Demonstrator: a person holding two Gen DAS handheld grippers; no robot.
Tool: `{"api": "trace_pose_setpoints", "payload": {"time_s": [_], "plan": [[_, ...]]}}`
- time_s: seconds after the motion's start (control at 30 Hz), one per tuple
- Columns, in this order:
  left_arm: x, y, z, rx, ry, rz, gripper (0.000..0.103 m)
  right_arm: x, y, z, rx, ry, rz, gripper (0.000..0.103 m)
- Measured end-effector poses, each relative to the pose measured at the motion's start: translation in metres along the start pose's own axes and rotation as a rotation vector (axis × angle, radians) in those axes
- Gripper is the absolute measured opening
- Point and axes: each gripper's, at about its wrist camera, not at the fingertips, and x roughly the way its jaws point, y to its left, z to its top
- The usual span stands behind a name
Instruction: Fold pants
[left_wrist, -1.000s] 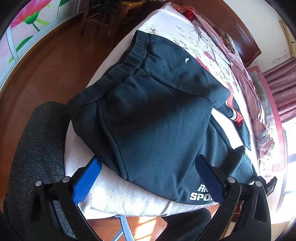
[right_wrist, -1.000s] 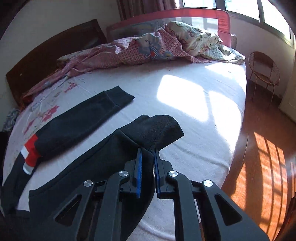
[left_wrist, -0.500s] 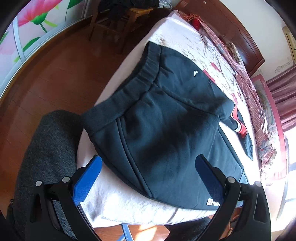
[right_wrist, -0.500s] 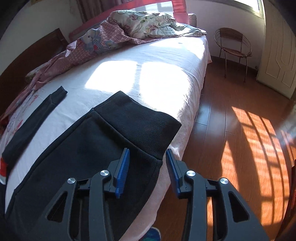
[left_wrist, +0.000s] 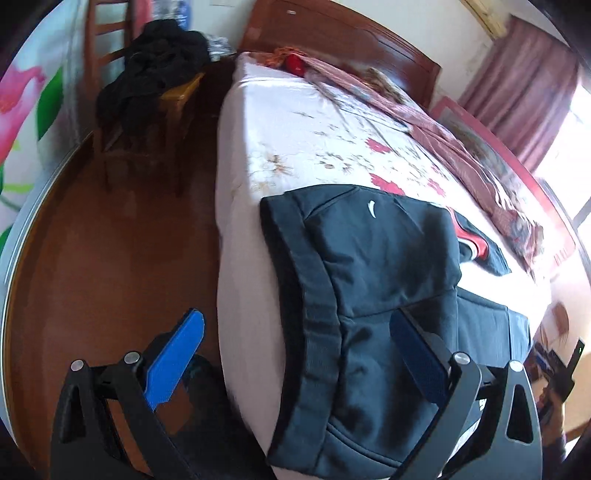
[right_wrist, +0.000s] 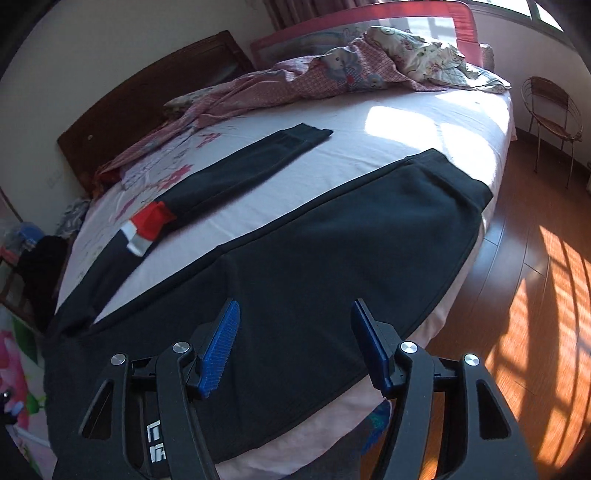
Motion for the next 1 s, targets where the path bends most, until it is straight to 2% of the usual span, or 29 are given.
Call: {"api": "trace_pose_setpoints", "payload": {"time_s": [0.03,0.17,0.3,0.33,0.47,0.73,0.8,0.9,1.0], "plan": [[0.009,0.0,0.008,0.038,0.014,-0.04,0.101,0.001,0.019,-0.009,-0.027,0.02,0.018,0.062],[0.038,-0.004,0.035,0.158,-0.005,-0.106,0.101,0.005,0.079,-0.03,-0.099,0.092,0.094,0.062],[0.066,0.011,0.063,0.133,-0.016,-0.244,0.101,0.002,0.119,-0.034,-0.184,0.12,0.104,0.062],[0.074,0.015,0.069,0.133,-0.013,-0.259,0.101,0.001,0.126,-0.034,-0.198,0.121,0.104,0.062],[0.103,0.026,0.084,0.165,-0.013,-0.271,0.101,0.002,0.144,-0.032,-0.224,0.149,0.094,0.062],[0.148,0.048,0.091,0.136,0.044,-0.377,0.1,0.014,0.178,-0.038,-0.267,0.208,0.102,0.062],[0.153,0.051,0.09,0.119,0.059,-0.423,0.1,0.016,0.185,-0.042,-0.284,0.218,0.105,0.062],[0.151,0.046,0.087,0.135,0.06,-0.448,0.093,0.022,0.191,-0.046,-0.282,0.238,0.117,0.062],[0.147,0.039,0.083,0.154,0.083,-0.46,0.091,0.027,0.192,-0.047,-0.262,0.256,0.129,0.062]]}}
